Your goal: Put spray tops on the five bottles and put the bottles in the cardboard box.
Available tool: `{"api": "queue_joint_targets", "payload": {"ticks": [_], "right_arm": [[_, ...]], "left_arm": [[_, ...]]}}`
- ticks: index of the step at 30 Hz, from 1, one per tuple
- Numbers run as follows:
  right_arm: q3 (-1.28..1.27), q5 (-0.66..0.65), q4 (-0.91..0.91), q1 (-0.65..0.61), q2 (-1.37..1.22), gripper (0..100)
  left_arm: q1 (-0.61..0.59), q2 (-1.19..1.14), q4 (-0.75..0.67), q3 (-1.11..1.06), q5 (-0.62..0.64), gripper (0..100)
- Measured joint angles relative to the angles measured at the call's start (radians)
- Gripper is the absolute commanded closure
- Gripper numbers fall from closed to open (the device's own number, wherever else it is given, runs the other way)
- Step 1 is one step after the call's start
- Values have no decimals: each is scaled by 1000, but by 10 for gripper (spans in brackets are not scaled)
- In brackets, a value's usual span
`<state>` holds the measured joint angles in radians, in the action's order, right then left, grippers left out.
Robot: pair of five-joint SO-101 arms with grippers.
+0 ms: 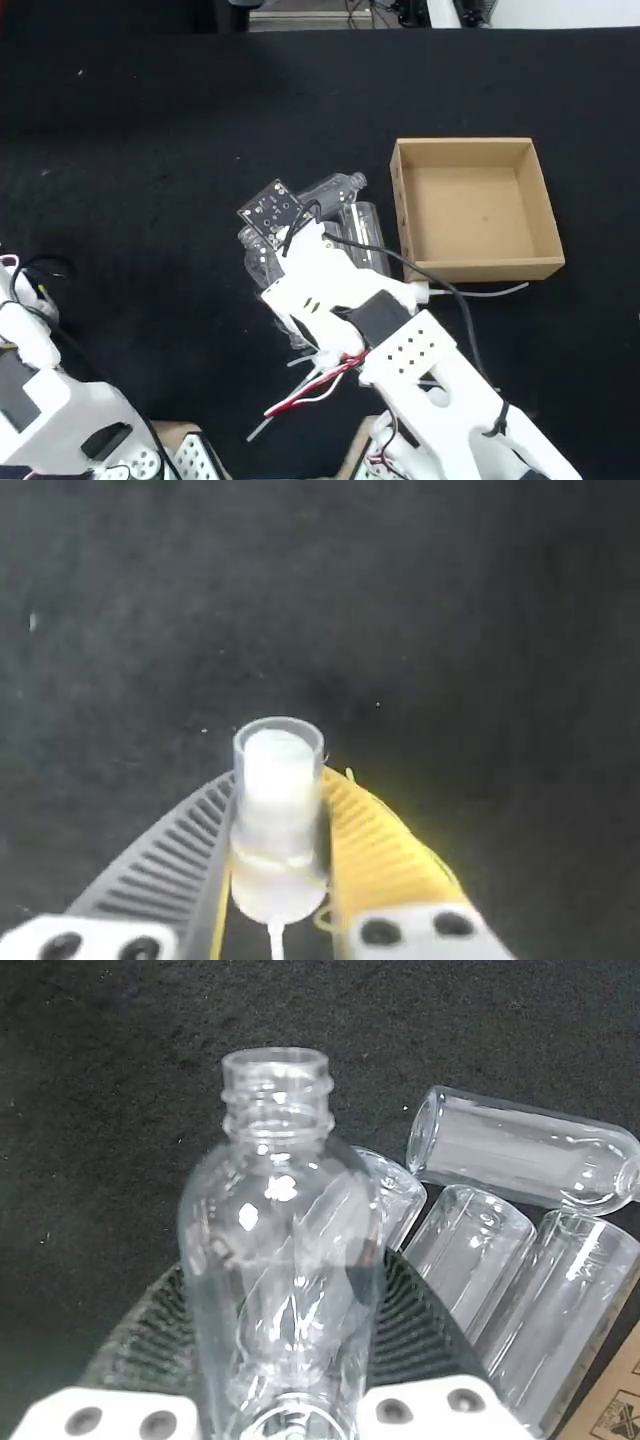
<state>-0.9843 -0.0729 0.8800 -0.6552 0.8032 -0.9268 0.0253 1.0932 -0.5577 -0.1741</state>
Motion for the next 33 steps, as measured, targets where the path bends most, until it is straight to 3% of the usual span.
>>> {"api": "queue_joint_targets", "payload": {"ticks": [11,17,25,33], "right_arm": [[0,0,0,0,0,987],[-66,0,-2,0,91,988],[-275,3,-167,0,370,988],[-374,3,-236,-2,568,988]], "left_arm": [[51,23,75,84,-21,970],[137,279,150,158,29,970],[434,555,163,278,153,971],[769,647,164,551,247,971]]}}
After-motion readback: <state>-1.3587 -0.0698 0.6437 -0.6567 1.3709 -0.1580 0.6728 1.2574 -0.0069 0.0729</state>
